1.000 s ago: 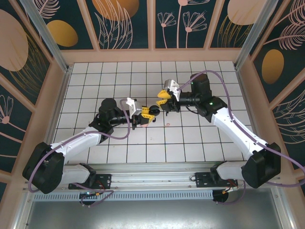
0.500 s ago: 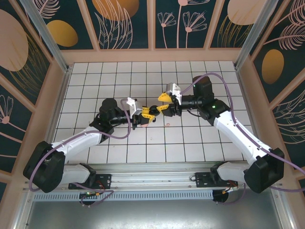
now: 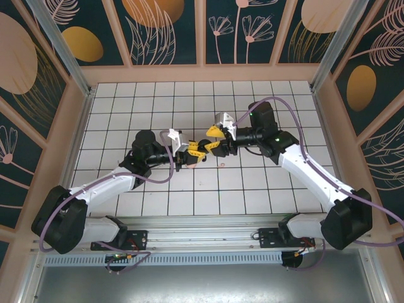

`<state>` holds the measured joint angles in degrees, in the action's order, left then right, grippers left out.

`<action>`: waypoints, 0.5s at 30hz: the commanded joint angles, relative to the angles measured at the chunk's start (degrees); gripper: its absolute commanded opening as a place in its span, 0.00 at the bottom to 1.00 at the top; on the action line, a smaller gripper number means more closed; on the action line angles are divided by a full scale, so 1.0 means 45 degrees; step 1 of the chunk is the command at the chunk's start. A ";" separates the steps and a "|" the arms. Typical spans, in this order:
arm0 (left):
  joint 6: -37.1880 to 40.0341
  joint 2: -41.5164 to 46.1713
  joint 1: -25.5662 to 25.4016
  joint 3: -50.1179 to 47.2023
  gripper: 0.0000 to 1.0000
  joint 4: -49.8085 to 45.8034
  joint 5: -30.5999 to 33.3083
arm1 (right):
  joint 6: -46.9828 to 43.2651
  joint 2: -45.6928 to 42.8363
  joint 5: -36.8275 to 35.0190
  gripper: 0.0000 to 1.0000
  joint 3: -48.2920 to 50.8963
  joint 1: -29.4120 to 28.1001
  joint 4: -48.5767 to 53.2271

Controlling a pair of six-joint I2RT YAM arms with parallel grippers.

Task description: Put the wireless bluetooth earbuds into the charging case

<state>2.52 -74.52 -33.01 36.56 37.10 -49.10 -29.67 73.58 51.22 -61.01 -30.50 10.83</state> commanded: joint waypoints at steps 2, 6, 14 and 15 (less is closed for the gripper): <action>-0.0114 0.0058 -0.0077 0.0334 0.18 0.0582 -0.0397 | 0.0028 0.0285 -0.0489 0.51 -0.0424 -0.0097 -0.0087; 0.0046 0.0056 -0.0075 0.0329 0.18 0.0411 -0.0381 | 0.0372 0.0299 -0.0626 0.51 -0.0410 -0.0024 -0.0645; 0.0440 0.0087 -0.0079 0.0255 0.17 0.0173 -0.0223 | 0.1095 0.0420 -0.0162 0.51 -0.0494 0.0477 -0.1083; 0.0472 0.0095 -0.0085 0.0255 0.17 0.0173 -0.0220 | 0.1124 0.0455 -0.0184 0.51 -0.0532 0.0516 -0.1006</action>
<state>3.03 -74.52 -33.01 36.56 37.04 -49.04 -26.28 74.87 49.56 -61.12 -28.91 7.88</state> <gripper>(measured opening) 0.179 0.510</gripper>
